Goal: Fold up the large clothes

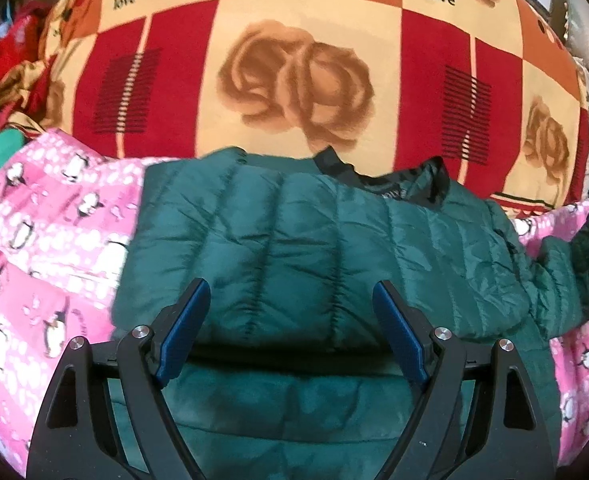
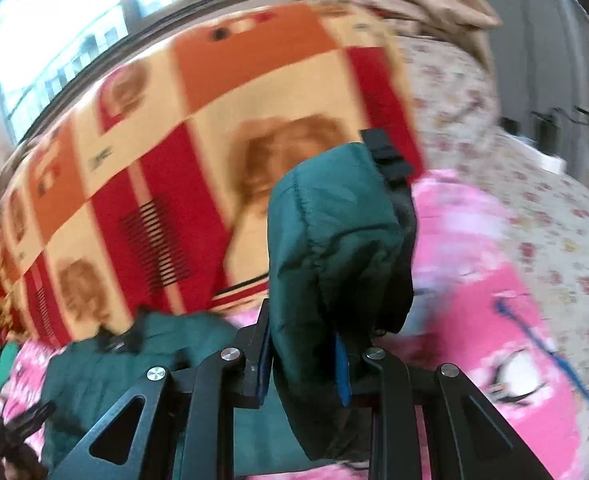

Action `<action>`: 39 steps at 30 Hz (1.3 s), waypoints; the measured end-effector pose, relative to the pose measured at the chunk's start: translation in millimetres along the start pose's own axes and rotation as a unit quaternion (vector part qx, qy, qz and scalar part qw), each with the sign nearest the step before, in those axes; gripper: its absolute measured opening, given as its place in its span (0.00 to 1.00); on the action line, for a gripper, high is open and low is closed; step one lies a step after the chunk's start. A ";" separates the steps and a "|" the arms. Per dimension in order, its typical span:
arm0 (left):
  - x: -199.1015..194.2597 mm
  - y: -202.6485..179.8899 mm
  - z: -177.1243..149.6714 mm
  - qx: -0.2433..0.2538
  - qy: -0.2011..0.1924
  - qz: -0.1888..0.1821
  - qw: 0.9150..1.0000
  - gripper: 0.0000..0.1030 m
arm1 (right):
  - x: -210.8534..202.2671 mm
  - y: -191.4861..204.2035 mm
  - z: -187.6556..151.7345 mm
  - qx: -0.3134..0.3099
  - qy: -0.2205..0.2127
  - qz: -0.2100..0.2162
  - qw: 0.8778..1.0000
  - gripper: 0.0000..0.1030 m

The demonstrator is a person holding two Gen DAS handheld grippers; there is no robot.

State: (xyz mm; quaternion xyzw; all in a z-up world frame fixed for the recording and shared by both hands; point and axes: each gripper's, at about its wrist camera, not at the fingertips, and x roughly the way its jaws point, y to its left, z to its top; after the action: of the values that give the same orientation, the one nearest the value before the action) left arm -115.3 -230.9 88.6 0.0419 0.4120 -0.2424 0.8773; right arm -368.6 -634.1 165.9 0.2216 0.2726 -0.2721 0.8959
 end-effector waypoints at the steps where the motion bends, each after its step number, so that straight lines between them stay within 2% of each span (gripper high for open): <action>1: -0.9 1.3 0.8 0.002 -0.001 0.006 1.000 0.81 | 2.1 14.9 -4.1 -0.012 0.004 0.010 1.000 0.23; 12: -6.0 26.0 5.8 -0.020 -0.008 0.014 1.000 0.81 | 65.8 165.4 -68.9 -0.076 0.089 0.115 0.986 0.23; 17: -2.7 33.8 4.4 -0.030 -0.003 0.012 0.999 0.81 | 105.9 224.3 -114.2 -0.102 0.150 0.153 0.971 0.24; 18: -1.3 35.0 4.0 -0.033 0.000 0.010 0.999 0.81 | 112.8 230.6 -121.7 -0.102 0.167 0.159 0.968 0.24; 19: -0.5 36.0 3.4 -0.035 0.002 0.007 0.999 0.81 | 118.9 237.4 -129.6 -0.104 0.184 0.168 0.963 0.32; 20: -0.5 36.6 2.9 -0.035 0.003 0.005 0.999 0.81 | 119.1 239.2 -131.0 -0.106 0.186 0.173 0.961 0.40; 21: -1.0 37.4 2.6 -0.035 0.002 0.003 0.999 0.81 | 113.5 243.0 -132.1 -0.111 0.181 0.189 0.959 0.54; 22: -1.7 38.2 2.3 -0.035 -0.001 -0.001 0.999 0.81 | 108.1 244.2 -131.2 -0.115 0.179 0.195 0.958 0.63; 26: -3.6 42.8 3.7 -0.056 -0.004 -0.027 0.998 0.81 | 75.5 240.2 -117.7 -0.142 0.161 0.211 0.954 0.63; 31: -8.5 47.2 5.1 -0.105 -0.010 -0.069 0.992 0.81 | 55.9 215.2 -104.4 -0.147 0.137 0.172 0.964 0.64; 36: -12.8 44.9 6.6 -0.135 -0.004 -0.109 0.985 0.81 | 45.6 189.2 -97.6 -0.128 0.125 0.157 0.971 0.64; 39: -8.0 40.5 7.5 -0.157 0.014 -0.126 0.979 0.81 | 41.8 175.9 -92.1 -0.120 0.117 0.148 0.975 0.64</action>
State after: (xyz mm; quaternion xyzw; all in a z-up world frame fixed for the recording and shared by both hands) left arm -95.7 -194.2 94.4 -0.1452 0.4589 -0.2828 0.8297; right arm -266.0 -466.6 114.8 0.1810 0.3706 -0.0743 0.9080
